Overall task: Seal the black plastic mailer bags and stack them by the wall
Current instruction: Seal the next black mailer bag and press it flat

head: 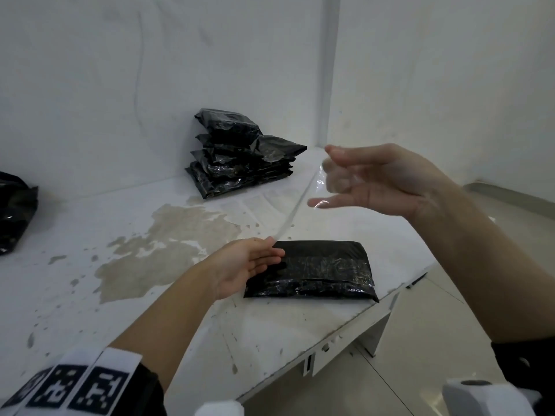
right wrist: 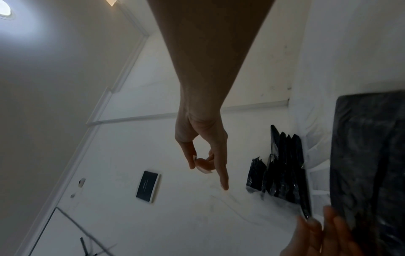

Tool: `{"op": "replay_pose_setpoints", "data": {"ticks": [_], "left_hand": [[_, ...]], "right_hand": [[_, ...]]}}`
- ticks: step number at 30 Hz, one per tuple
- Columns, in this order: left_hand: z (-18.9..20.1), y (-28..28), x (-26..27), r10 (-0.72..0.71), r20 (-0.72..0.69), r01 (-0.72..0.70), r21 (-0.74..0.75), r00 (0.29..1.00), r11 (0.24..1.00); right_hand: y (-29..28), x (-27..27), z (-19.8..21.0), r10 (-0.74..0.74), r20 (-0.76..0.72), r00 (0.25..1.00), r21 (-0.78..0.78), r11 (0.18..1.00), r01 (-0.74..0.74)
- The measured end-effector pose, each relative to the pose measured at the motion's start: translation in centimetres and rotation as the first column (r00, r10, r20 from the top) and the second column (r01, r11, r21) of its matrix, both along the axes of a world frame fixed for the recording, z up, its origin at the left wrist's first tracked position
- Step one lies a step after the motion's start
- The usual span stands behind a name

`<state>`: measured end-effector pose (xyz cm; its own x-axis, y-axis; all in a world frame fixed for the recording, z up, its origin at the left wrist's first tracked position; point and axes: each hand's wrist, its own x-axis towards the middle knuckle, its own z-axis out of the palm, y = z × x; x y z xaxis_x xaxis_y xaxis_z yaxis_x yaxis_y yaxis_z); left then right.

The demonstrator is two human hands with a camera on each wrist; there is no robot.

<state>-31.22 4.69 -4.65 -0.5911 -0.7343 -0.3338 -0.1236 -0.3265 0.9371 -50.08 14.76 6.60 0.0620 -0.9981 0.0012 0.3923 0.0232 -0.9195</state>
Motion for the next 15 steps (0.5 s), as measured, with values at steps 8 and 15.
{"op": "replay_pose_setpoints", "data": {"ticks": [8,15], "left_hand": [[-1.5,0.3,0.3,0.070,-0.119,-0.077,-0.053,0.990,0.996],[-2.3,0.8,0.8,0.152,-0.225,-0.165,-0.041,0.962,0.985]], "right_hand": [[5.1,-4.4,-5.7,-0.166,0.001,0.986,0.213,0.964,0.162],[5.8,-3.9,-10.0,-0.470,-0.122,0.874,0.363,0.799,0.480]]}}
